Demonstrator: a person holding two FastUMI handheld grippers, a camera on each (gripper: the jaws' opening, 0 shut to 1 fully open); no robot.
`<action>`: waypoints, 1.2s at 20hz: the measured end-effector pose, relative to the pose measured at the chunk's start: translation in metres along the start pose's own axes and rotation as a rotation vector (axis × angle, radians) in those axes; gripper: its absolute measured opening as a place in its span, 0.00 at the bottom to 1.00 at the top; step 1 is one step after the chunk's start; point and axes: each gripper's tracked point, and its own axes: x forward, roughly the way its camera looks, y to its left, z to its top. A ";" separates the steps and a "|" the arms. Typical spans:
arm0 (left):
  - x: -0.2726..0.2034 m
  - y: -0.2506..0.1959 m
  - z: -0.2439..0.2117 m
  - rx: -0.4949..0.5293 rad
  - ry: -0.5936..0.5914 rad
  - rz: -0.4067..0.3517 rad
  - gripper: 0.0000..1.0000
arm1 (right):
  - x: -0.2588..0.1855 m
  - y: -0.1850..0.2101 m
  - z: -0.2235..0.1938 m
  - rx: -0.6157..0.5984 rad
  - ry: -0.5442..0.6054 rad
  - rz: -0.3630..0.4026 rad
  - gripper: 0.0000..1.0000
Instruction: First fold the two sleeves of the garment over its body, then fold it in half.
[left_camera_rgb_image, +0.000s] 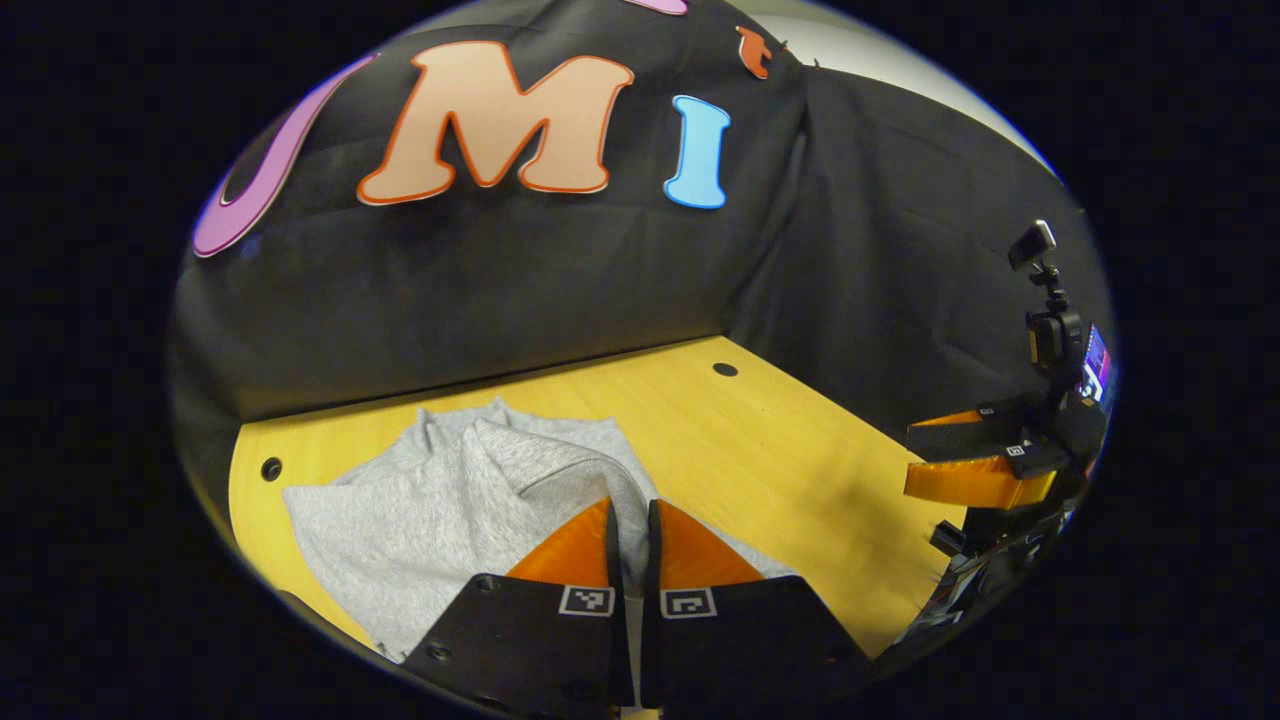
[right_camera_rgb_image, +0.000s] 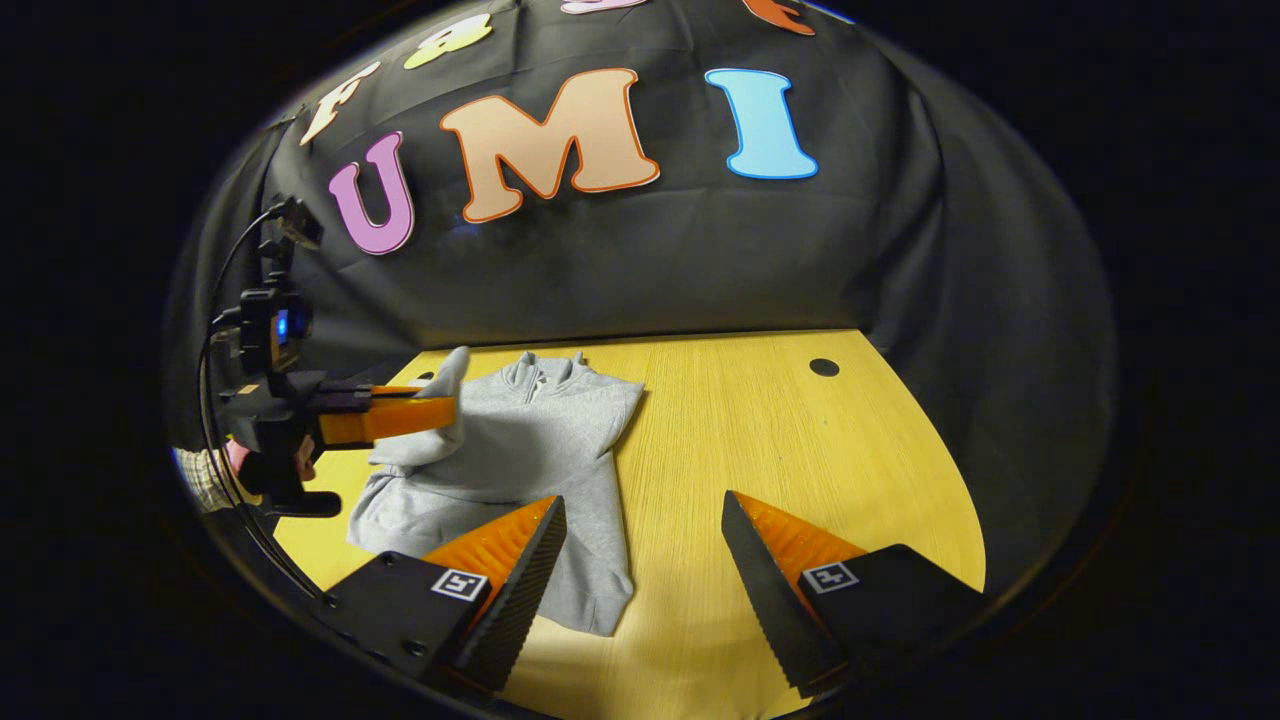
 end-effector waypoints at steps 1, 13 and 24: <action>0.017 -0.010 0.002 0.009 0.002 -0.019 0.02 | 0.002 0.000 -0.002 -0.003 0.002 0.004 0.98; 0.136 -0.023 -0.020 0.001 -0.007 0.036 0.09 | 0.020 0.007 -0.015 0.038 0.027 0.038 0.95; -0.001 0.061 -0.035 0.032 0.016 0.176 0.93 | 0.024 0.037 -0.052 0.003 0.084 0.067 0.98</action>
